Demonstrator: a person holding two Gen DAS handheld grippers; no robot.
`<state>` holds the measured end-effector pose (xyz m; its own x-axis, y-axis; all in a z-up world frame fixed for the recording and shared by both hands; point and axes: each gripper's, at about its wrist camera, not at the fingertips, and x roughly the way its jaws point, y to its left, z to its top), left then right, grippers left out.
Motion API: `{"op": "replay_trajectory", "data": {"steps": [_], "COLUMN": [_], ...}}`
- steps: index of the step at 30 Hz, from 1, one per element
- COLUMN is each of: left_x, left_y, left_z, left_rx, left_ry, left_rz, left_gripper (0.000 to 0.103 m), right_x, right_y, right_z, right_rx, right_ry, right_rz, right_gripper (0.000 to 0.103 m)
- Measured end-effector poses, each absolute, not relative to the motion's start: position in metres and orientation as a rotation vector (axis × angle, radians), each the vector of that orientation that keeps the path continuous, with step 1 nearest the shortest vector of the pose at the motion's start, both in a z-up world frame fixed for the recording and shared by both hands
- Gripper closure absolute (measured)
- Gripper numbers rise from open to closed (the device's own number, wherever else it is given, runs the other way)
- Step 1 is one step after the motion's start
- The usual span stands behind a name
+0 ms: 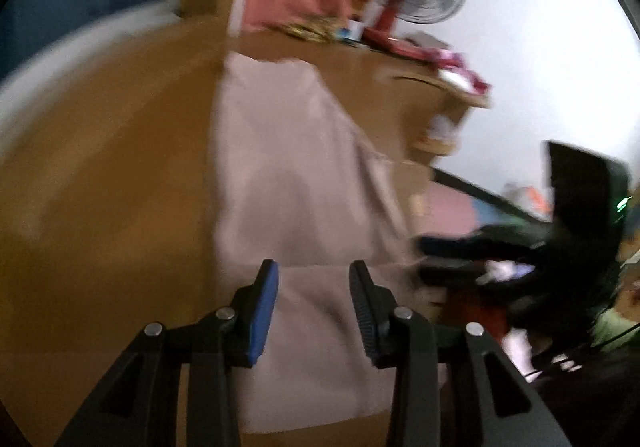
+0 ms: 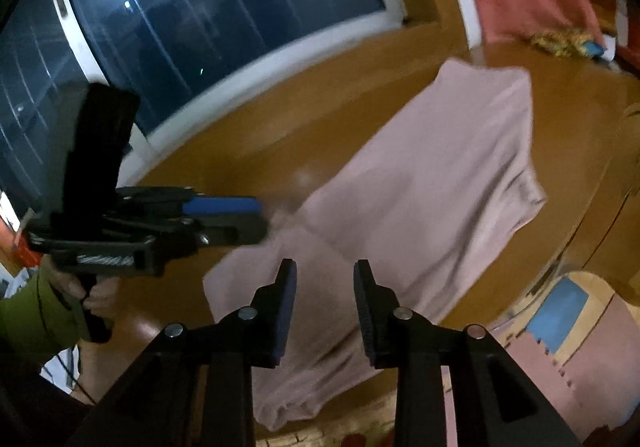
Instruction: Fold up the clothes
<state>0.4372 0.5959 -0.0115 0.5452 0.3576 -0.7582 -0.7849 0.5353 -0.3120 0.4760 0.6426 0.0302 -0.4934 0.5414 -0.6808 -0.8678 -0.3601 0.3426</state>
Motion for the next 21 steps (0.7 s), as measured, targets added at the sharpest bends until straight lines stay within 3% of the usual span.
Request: {"op": "replay_trajectory", "data": {"steps": [3,4,5,6,13,18,21], "left_x": [0.442,0.438,0.435,0.431,0.394,0.373,0.367], "left_y": [0.611,0.615,0.619,0.623,0.599,0.552,0.527], "left_z": [-0.04,-0.046,-0.051,-0.055,-0.031,-0.022,-0.029], "left_rx": [-0.763,-0.761,-0.758,-0.758,-0.701,-0.659,-0.657], "left_ry": [0.728,0.742,0.757,0.768,0.759,0.767,0.769], "left_rz": [0.722,0.738,0.755,0.769,0.845,0.808,0.788], "left_gripper": [0.069,0.072,0.084,0.087,0.086,0.083,0.069], "right_x": [0.461,0.463,0.467,0.472,0.504,0.478,0.459], "right_y": [0.65,0.652,0.651,0.652,0.631,0.592,0.567], "right_z": [0.012,0.005,0.005,0.005,0.02,0.044,0.043], "right_rx": [-0.657,-0.669,-0.65,-0.65,-0.58,-0.659,-0.726], "right_ry": [0.863,0.852,0.851,0.851,0.896,0.839,0.826], "right_rz": [1.911,1.878,1.868,1.821,1.716,1.827,1.862], "right_gripper": [0.073,0.077,0.079,0.079,0.076,0.075,0.075]}}
